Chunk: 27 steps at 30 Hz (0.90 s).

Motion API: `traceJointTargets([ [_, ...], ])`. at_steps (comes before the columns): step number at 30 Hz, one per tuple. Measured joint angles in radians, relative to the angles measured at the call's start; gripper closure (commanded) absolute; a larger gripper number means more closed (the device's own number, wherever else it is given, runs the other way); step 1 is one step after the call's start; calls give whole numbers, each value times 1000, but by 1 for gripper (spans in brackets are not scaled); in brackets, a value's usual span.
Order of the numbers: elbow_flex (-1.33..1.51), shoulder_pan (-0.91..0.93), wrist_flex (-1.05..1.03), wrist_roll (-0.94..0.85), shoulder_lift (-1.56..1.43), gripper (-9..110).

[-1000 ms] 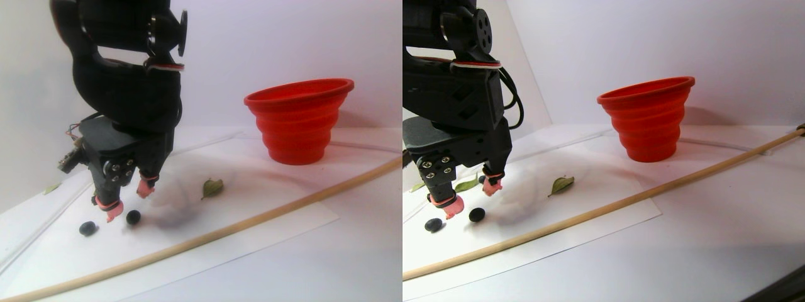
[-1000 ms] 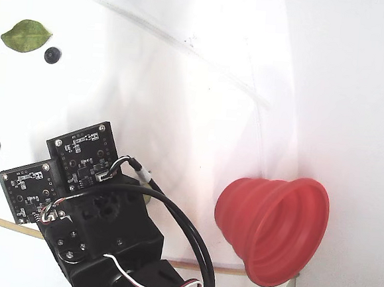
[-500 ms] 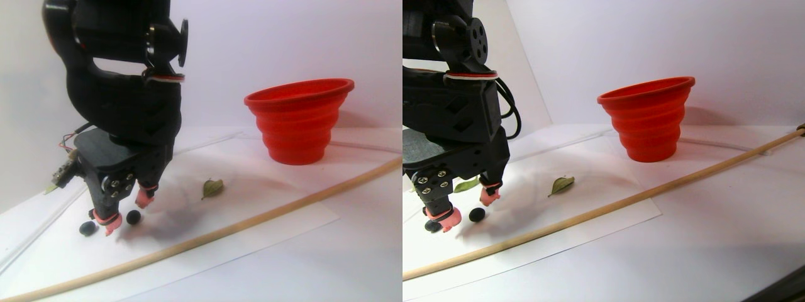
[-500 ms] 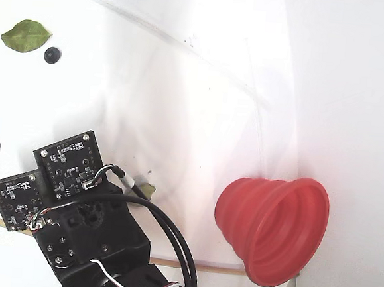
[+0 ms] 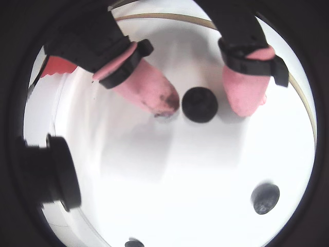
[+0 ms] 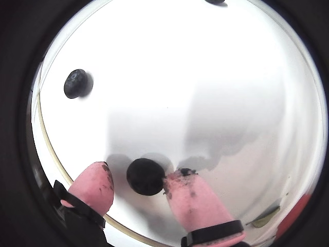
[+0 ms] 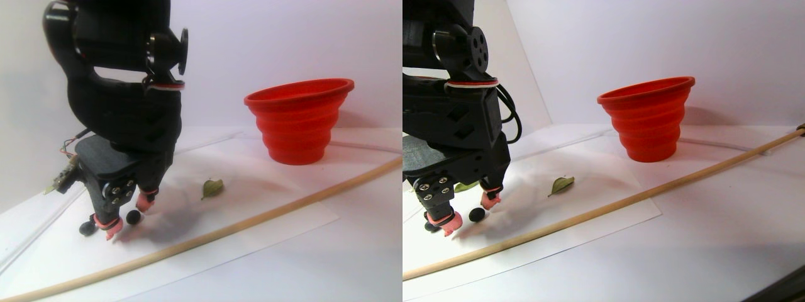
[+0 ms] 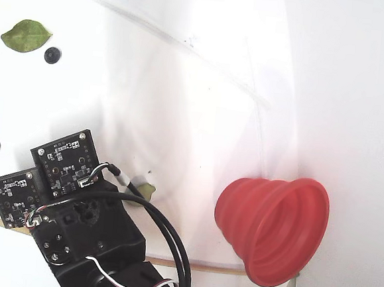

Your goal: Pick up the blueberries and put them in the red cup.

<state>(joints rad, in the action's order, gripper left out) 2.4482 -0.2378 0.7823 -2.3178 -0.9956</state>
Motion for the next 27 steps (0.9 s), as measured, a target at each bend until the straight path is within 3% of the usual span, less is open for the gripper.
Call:
traceJointTargets([
  [27,-28,2,15,0,32,88],
])
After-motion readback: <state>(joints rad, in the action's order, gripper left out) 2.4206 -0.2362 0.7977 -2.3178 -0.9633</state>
